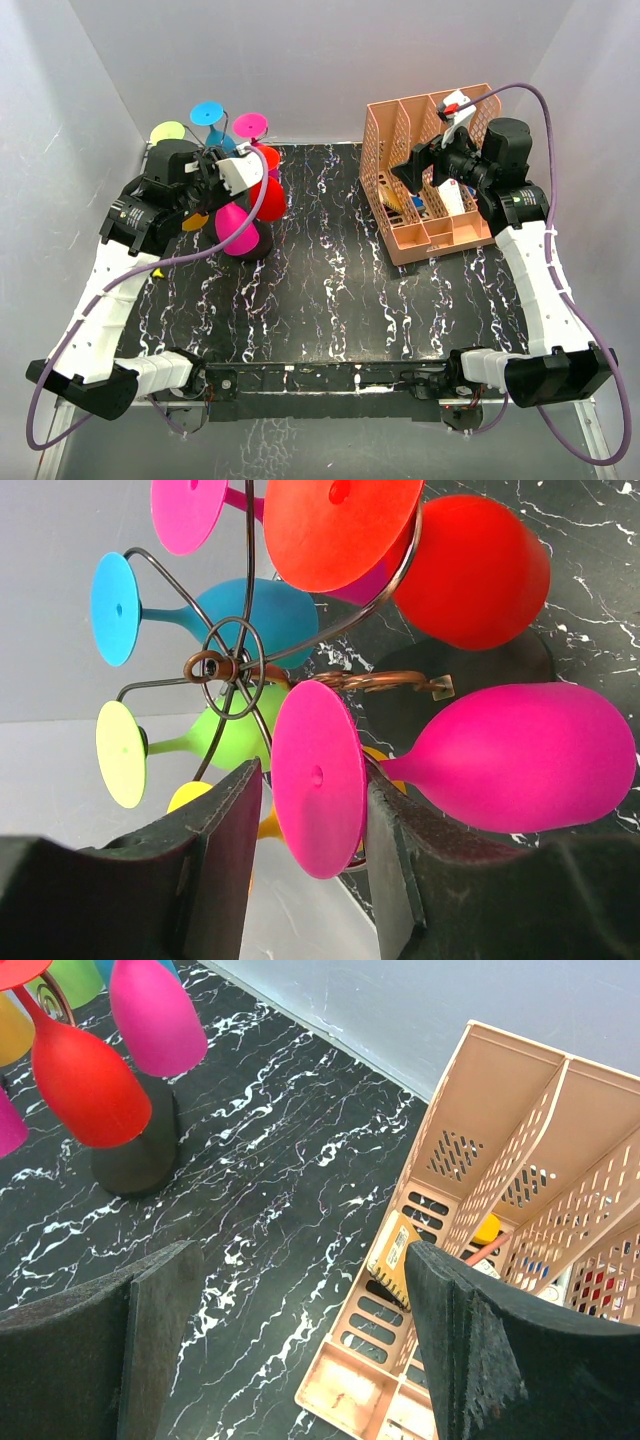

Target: Place the wine glass upside down on the wine glass rack

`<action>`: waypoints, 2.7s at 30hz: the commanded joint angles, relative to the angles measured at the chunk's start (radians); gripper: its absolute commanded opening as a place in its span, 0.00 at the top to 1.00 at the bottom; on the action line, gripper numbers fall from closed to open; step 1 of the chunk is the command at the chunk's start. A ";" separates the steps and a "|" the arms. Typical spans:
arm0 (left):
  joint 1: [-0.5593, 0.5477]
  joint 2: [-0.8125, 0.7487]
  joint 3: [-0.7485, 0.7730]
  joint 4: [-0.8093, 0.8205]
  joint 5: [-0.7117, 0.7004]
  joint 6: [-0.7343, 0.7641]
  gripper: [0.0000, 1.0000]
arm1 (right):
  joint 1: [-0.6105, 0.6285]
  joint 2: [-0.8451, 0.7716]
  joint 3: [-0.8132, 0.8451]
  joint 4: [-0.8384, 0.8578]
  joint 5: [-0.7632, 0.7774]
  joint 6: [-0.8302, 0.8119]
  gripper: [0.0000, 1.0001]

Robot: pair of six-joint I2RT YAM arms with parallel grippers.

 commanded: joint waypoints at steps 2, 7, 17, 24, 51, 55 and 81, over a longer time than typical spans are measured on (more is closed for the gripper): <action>-0.004 -0.020 -0.018 0.015 0.017 -0.037 0.57 | -0.007 -0.027 0.005 0.065 -0.012 0.001 0.10; -0.005 -0.021 -0.013 0.031 0.002 -0.051 0.57 | -0.008 -0.027 0.002 0.066 -0.014 0.001 0.10; -0.005 -0.018 -0.009 0.068 -0.013 -0.101 0.53 | -0.010 -0.027 -0.001 0.066 -0.016 0.002 0.09; -0.005 -0.019 -0.013 0.079 -0.036 -0.101 0.52 | -0.011 -0.025 -0.001 0.068 -0.016 0.002 0.09; -0.004 -0.029 -0.053 0.156 -0.049 -0.211 0.55 | -0.018 -0.022 -0.011 0.076 -0.026 0.010 0.09; -0.005 -0.030 -0.029 0.156 -0.055 -0.223 0.55 | -0.020 -0.021 -0.013 0.077 -0.029 0.013 0.09; -0.005 -0.035 -0.055 0.200 -0.007 -0.340 0.52 | -0.025 -0.023 -0.021 0.088 -0.038 0.021 0.09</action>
